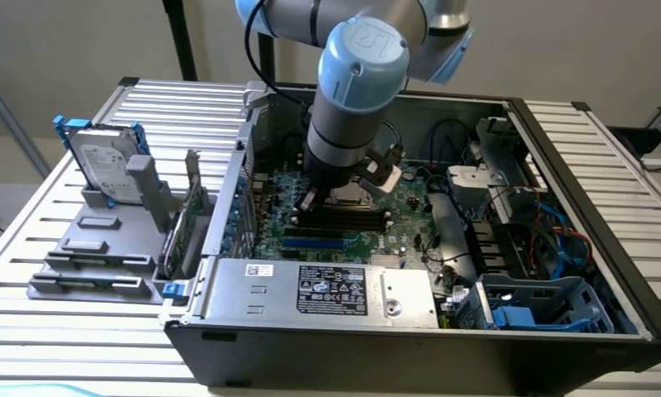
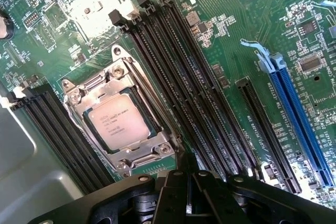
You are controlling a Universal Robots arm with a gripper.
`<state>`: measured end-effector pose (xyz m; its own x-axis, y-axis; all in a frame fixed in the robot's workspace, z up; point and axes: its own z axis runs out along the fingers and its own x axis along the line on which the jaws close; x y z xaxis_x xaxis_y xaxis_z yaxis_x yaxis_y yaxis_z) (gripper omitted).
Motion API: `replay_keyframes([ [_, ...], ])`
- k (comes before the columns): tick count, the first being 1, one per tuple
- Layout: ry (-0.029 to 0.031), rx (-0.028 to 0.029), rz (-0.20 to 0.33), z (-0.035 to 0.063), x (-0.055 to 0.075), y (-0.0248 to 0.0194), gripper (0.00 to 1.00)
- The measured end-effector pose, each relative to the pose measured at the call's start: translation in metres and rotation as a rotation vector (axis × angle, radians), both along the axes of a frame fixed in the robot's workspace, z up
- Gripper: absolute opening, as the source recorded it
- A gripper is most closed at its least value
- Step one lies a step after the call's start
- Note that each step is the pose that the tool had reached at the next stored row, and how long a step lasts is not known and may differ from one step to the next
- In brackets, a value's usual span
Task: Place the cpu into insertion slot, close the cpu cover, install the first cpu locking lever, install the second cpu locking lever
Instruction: 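Install the second cpu locking lever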
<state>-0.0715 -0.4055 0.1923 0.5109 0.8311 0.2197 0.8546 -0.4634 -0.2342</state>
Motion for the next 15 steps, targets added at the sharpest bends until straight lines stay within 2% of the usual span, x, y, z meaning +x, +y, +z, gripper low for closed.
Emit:
replay_keyframes([
  [2,0.0000,-0.0038,0.000,0.0015,0.000,-0.0001,0.11],
  [7,0.0000,-0.0093,0.000,0.0111,0.000,0.0000,0.11],
  [15,-0.0002,-0.0093,0.000,0.0171,0.000,0.0001,0.11],
])
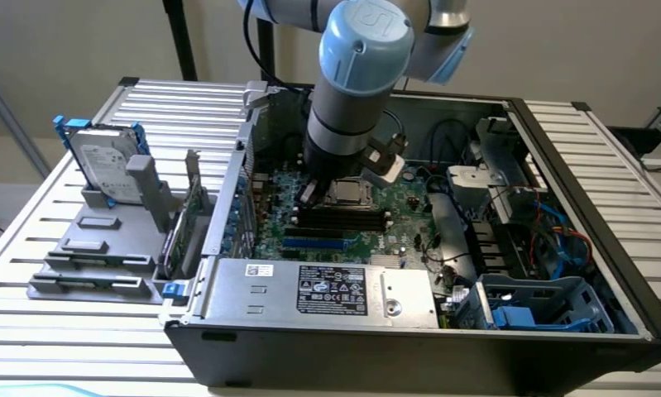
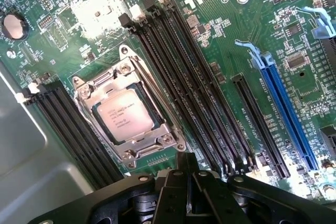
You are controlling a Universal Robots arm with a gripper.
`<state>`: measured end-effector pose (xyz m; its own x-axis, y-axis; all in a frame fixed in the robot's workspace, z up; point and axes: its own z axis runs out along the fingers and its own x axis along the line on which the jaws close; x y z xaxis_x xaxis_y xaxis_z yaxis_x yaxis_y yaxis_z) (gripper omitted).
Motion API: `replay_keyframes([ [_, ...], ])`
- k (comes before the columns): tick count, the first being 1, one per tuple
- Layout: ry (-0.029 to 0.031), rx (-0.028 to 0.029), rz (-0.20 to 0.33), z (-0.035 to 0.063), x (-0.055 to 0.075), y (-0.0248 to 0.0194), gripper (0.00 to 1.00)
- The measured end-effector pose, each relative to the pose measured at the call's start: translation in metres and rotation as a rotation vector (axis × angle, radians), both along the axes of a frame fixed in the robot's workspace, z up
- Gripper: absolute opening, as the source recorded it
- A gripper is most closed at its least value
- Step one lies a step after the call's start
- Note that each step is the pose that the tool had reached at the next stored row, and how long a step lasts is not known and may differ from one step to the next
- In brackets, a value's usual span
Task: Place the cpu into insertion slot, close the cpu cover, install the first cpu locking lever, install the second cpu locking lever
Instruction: 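Install the second cpu locking lever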
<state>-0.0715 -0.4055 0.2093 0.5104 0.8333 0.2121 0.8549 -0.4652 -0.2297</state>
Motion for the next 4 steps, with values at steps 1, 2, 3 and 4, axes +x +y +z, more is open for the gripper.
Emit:
replay_keyframes([
  [1,0.0002,-0.0004,0.000,0.0005,0.0000,-0.0001,0.11],
  [2,0.0002,-0.0003,0.000,0.0008,0.0000,-0.0001,0.11],
  [3,0.0002,-0.0004,0.000,0.0009,0.0000,-0.0001,0.11],
  [4,0.0002,-0.0004,0.000,0.0010,0.0000,-0.0001,0.11],
])
